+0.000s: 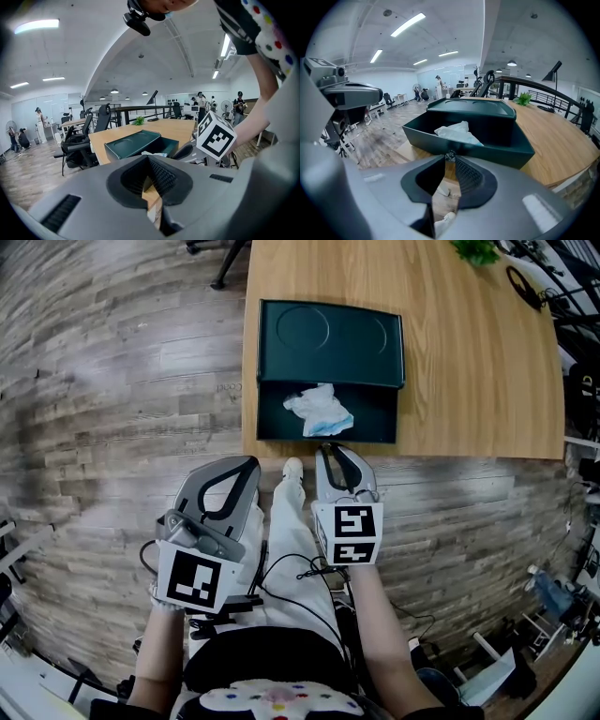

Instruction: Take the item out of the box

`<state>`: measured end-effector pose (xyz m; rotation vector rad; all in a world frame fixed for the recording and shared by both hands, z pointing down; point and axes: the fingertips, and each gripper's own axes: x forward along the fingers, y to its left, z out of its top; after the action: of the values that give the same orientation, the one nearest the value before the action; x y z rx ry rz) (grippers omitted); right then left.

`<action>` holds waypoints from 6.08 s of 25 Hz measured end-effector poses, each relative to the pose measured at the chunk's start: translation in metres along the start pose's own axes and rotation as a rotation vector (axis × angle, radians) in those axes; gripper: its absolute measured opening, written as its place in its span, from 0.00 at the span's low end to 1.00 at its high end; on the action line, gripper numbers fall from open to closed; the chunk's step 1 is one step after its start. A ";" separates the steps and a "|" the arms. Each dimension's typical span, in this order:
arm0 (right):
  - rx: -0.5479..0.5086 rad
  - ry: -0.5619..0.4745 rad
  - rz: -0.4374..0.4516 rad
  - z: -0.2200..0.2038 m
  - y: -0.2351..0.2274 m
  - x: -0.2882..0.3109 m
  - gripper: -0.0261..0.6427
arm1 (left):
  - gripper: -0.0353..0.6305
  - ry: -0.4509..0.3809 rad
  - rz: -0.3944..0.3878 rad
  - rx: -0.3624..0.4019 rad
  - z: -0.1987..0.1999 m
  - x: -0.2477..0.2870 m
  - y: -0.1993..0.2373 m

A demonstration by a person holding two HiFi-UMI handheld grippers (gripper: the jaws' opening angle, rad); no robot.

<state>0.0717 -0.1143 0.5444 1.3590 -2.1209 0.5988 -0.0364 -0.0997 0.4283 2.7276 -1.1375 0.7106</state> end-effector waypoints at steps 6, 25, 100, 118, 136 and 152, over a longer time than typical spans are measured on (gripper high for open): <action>0.014 0.006 -0.014 -0.009 0.004 -0.008 0.16 | 0.06 0.003 -0.026 0.006 0.000 -0.002 -0.004; 0.102 -0.135 -0.163 0.019 -0.028 -0.077 0.05 | 0.06 0.010 -0.095 0.041 0.024 0.026 -0.008; 0.078 -0.442 -0.169 0.129 -0.053 -0.176 0.05 | 0.07 -0.027 -0.073 0.138 0.118 0.033 0.004; -0.075 -0.558 -0.074 0.195 -0.018 -0.215 0.05 | 0.07 -0.206 0.101 0.093 0.163 -0.060 0.031; -0.140 -0.573 -0.024 0.220 -0.006 -0.209 0.05 | 0.07 -0.223 0.163 0.056 0.166 -0.076 0.042; -0.159 -0.561 -0.029 0.223 -0.006 -0.202 0.05 | 0.07 -0.217 0.144 0.046 0.159 -0.070 0.044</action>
<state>0.1007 -0.1203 0.2449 1.5938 -2.5047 0.0230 -0.0492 -0.1277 0.2520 2.8391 -1.3916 0.4686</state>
